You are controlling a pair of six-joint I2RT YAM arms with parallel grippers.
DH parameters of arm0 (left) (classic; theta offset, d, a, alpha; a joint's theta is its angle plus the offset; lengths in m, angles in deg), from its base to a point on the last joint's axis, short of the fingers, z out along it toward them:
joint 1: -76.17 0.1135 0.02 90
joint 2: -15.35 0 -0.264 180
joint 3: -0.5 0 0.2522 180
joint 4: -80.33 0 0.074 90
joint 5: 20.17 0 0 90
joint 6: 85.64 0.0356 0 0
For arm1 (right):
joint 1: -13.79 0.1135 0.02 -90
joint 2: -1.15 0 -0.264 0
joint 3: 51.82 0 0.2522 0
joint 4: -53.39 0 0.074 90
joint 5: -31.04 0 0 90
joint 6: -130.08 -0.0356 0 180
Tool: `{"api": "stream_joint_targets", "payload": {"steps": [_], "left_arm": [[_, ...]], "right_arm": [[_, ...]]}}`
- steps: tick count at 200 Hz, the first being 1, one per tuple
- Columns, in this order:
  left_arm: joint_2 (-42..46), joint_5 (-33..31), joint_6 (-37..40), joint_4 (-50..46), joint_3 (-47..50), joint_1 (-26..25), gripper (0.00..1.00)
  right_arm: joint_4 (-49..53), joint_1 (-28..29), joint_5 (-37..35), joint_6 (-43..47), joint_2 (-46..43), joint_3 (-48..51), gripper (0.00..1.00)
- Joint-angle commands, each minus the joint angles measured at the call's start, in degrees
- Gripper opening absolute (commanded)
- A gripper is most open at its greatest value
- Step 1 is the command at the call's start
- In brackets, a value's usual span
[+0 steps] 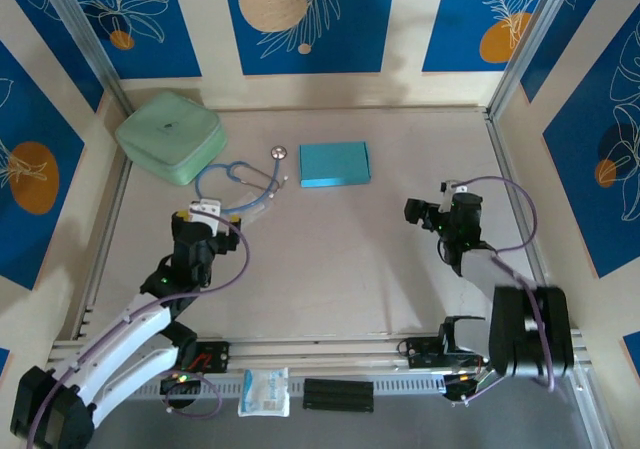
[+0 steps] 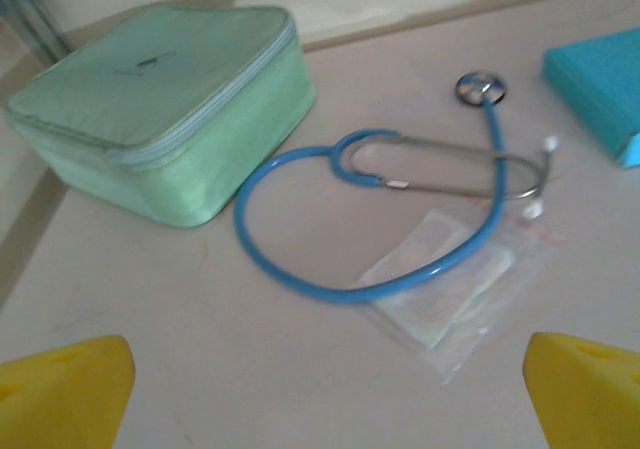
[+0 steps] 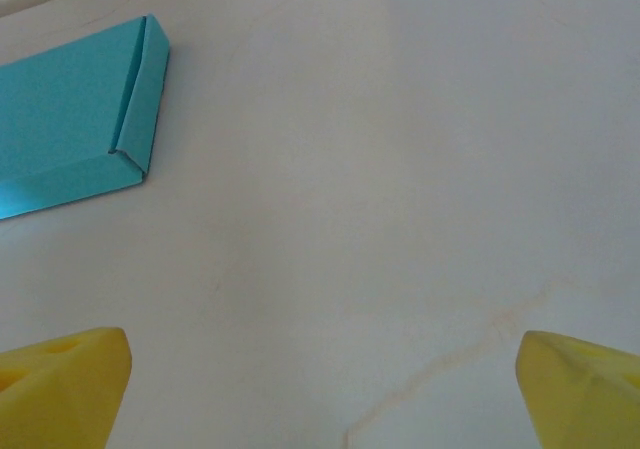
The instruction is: Fold the paper box
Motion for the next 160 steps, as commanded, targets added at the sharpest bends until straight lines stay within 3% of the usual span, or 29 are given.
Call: {"api": "stream_joint_targets", "payload": {"steps": [1,9,22,33,45,68,76,91,112,160], "left_arm": [[-1.8,-3.2,5.0,9.7,2.9,2.4,0.99],[-2.6,-2.8,5.4,11.3,3.8,3.3,0.99],[-3.3,-1.6,6.2,14.7,5.4,4.6,0.99],[-3.4,-0.3,6.6,16.6,6.6,5.9,0.99],[-3.7,1.2,7.5,20.0,8.0,7.5,0.99],[-7.1,5.5,8.7,27.9,10.9,12.0,0.99],[-9.7,8.0,8.3,31.3,11.4,14.5,0.99],[-15.5,13.9,6.1,36.6,11.0,19.0,0.99],[-25.2,20.0,3.3,45.4,9.4,23.4,0.99],[-44.6,30.0,0.2,54.9,2.5,26.8,0.99]], "right_arm": [[-19.4,-0.4,4.0,5.5,8.0,-0.7,0.99],[-20.5,0.0,3.9,6.1,11.5,-0.9,0.99],[-31.3,1.5,4.5,7.7,16.8,1.2,0.99],[-24.9,2.3,5.2,9.8,14.3,0.4,0.99],[-31.9,1.7,8.6,9.7,15.9,2.2,0.99],[-27.9,-0.3,11.2,8.3,15.5,0.7,0.99],[-23.7,-0.6,9.4,7.5,15.2,-0.9,0.99],[-25.0,0.7,4.8,7.2,15.4,-0.8,0.99],[-23.9,1.4,3.5,7.7,15.2,-1.1,0.99],[-24.1,1.4,3.6,7.7,15.3,-1.0,0.99]]}}
